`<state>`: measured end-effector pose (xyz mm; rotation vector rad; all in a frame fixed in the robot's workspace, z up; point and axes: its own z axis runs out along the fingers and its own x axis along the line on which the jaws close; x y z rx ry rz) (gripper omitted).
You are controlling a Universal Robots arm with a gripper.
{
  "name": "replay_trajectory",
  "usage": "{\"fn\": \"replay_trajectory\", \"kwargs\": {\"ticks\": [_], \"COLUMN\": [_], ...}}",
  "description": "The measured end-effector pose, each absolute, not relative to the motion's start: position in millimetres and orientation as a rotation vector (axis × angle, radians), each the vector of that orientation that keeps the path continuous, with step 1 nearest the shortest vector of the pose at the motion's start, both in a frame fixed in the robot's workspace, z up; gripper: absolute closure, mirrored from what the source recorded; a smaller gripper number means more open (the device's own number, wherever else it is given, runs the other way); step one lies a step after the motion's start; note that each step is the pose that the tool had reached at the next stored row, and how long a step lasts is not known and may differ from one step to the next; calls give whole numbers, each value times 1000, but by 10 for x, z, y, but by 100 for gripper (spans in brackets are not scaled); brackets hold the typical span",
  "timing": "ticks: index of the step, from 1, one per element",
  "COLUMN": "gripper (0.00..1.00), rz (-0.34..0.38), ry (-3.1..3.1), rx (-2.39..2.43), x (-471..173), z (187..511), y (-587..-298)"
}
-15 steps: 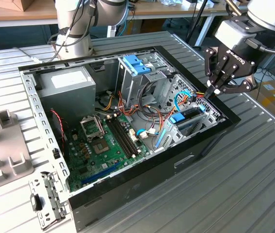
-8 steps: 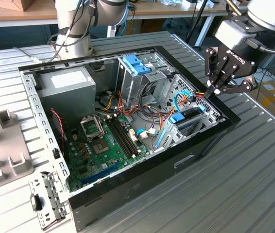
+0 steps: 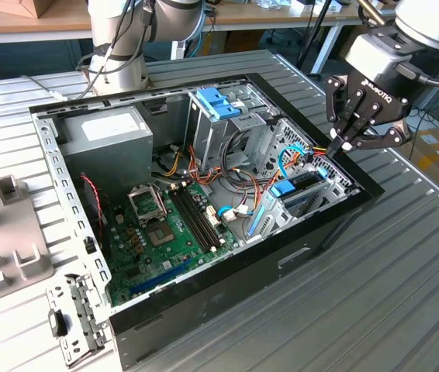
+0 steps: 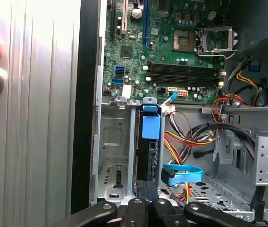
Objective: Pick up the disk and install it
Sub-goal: 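Insert the first disk wire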
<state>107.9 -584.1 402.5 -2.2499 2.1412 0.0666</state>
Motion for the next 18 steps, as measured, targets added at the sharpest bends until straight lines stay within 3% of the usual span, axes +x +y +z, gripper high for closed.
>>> {"fn": "replay_trajectory", "kwargs": {"ticks": [18], "gripper": [89], "rz": [69], "ry": [2042], "rx": [-2342], "x": [1079], "z": [4025], "y": [-5841]}}
